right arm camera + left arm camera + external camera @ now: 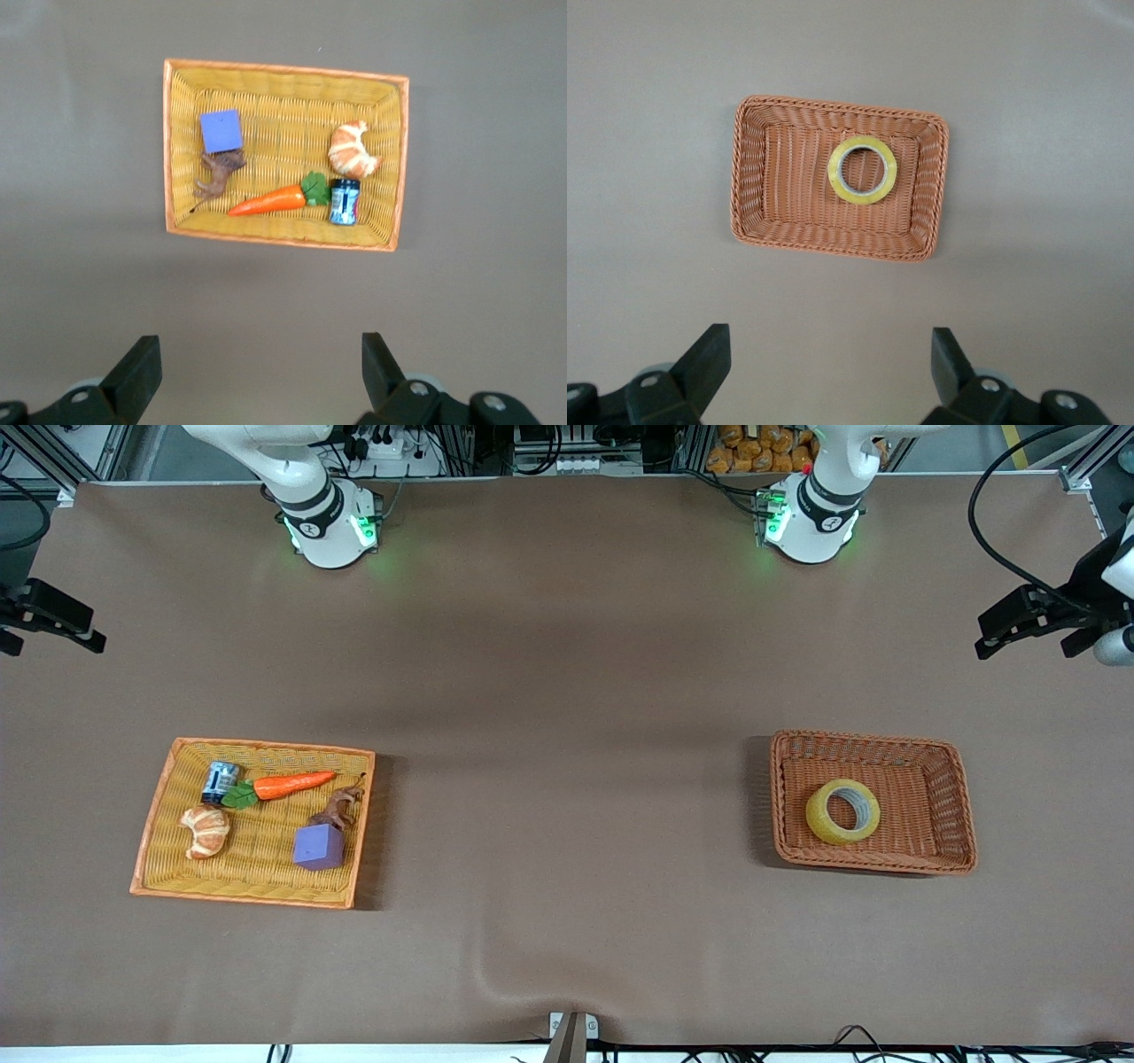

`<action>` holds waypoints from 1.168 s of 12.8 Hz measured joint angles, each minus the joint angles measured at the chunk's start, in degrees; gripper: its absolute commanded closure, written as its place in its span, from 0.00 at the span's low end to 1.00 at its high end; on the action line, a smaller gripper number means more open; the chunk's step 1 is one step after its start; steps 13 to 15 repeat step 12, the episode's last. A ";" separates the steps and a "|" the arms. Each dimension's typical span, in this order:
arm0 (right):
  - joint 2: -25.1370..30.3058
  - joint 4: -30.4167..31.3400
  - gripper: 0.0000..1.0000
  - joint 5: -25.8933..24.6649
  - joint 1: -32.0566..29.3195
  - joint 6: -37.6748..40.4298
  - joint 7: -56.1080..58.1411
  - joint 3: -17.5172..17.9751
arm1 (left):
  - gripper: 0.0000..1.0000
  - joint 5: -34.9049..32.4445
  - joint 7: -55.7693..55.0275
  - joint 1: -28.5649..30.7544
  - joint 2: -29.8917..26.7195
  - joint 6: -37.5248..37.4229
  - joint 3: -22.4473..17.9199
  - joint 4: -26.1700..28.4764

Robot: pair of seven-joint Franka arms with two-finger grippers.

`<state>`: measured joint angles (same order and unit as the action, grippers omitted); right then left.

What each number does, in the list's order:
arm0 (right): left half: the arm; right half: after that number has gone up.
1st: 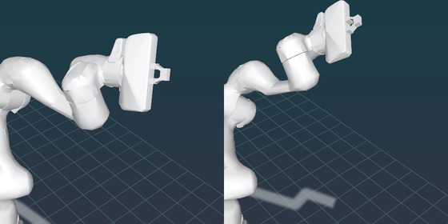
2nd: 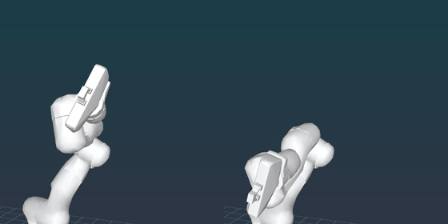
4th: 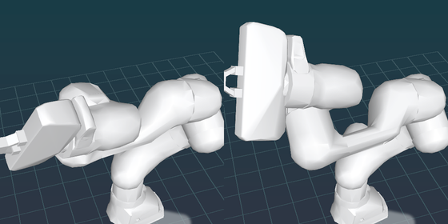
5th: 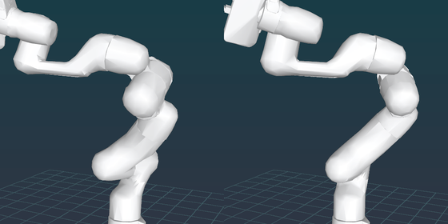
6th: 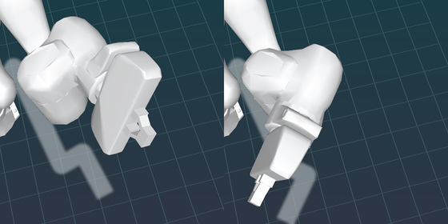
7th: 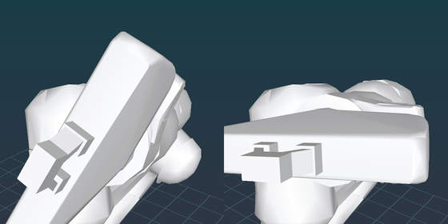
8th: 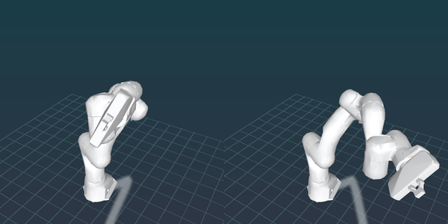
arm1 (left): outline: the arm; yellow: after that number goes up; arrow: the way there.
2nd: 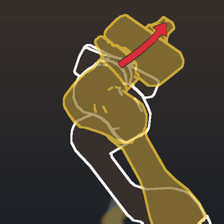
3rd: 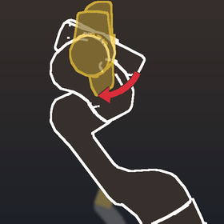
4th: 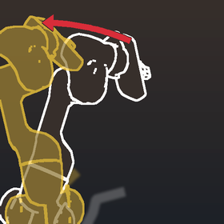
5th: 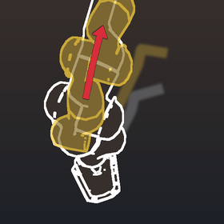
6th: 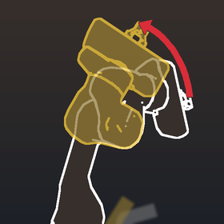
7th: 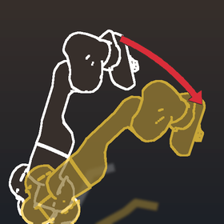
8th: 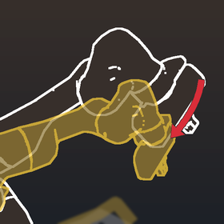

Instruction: Transfer tape with both arms

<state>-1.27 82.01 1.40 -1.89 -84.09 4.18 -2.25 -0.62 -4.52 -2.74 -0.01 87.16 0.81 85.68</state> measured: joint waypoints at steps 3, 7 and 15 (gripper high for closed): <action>0.49 -0.04 0.00 -0.03 -1.20 -0.96 0.00 -0.03 | 0.00 0.00 0.08 -0.06 0.57 0.10 -0.03 0.42; 0.75 0.37 0.00 -0.03 -2.49 0.99 0.06 -0.04 | 0.00 0.00 0.09 -0.07 0.80 0.14 -0.14 0.45; 0.75 0.56 0.00 -0.10 -2.49 1.12 0.06 0.15 | 0.00 0.04 0.09 -0.41 0.96 0.14 -0.14 0.45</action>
